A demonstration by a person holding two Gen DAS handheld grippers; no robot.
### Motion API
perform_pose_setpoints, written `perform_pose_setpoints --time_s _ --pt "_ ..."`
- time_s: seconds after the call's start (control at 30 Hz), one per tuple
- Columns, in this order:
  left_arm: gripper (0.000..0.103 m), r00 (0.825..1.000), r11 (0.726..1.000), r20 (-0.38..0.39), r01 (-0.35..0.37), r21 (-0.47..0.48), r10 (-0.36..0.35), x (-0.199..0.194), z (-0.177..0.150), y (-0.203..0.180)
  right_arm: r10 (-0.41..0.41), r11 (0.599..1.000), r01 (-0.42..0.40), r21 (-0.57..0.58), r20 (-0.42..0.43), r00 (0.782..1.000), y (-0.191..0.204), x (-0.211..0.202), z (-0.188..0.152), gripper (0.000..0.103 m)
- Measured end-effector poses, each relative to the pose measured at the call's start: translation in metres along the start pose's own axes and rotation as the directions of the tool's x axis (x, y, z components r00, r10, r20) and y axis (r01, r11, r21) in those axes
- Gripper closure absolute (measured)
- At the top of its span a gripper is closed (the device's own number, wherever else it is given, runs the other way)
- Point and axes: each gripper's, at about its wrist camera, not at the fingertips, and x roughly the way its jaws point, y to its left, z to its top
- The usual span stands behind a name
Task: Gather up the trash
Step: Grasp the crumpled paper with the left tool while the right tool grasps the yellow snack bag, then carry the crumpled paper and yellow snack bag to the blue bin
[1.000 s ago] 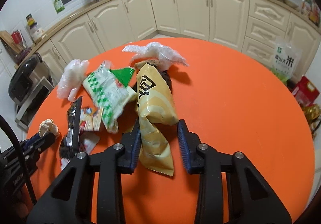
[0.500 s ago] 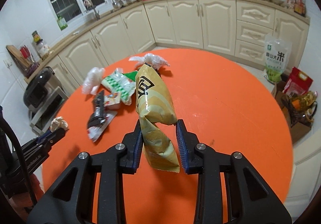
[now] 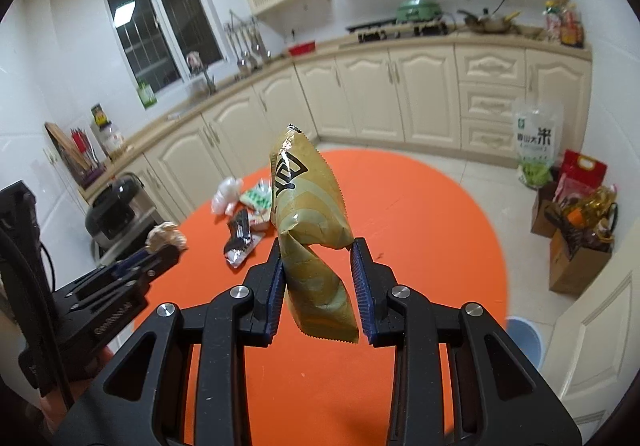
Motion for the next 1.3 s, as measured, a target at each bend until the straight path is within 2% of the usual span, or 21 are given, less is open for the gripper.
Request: perform_pose_setpoints --time_s 0.17,0.33,0.47,0.63,0.77,0.93,1.03,1.3 --pt "0.086 0.997 0.995 0.029 0.074 0.068 -0.076 -0.017 0.003 -0.057 -0.052 0.998 0.049 0.038 0.075 0.996 -0.031 -0.052 -0.004 0.074" --pt "0.086 0.985 0.977 0.008 0.170 0.130 -0.173 -0.013 0.001 -0.122 -0.148 0.984 0.136 0.114 0.109 0.983 -0.084 -0.093 -0.011 0.074" --pt "0.086 0.961 0.947 -0.057 0.277 0.163 -0.271 0.003 -0.007 -0.179 -0.227 0.959 0.206 0.193 0.096 0.969 -0.137 -0.113 -0.021 0.074" --pt "0.086 0.933 0.917 -0.127 0.356 0.182 -0.337 0.026 -0.012 -0.238 -0.300 0.922 0.275 0.273 0.055 0.952 -0.199 -0.128 -0.037 0.074" --pt "0.086 0.915 0.902 -0.191 0.388 0.187 -0.354 0.052 -0.016 -0.270 -0.330 0.895 0.310 0.320 0.007 0.944 -0.244 -0.124 -0.048 0.074" --pt "0.086 0.892 0.887 -0.291 0.412 0.210 -0.345 0.098 -0.022 -0.309 -0.325 0.867 0.332 0.371 -0.082 0.942 -0.292 -0.091 -0.068 0.074" --pt "0.086 0.878 0.879 -0.355 0.416 0.233 -0.321 0.130 -0.027 -0.334 -0.306 0.853 0.333 0.402 -0.133 0.943 -0.315 -0.069 -0.084 0.074" --pt "0.086 0.826 0.869 -0.506 0.422 0.258 -0.250 0.220 -0.031 -0.396 -0.245 0.806 0.346 0.480 -0.261 0.934 -0.374 -0.010 -0.125 0.074"
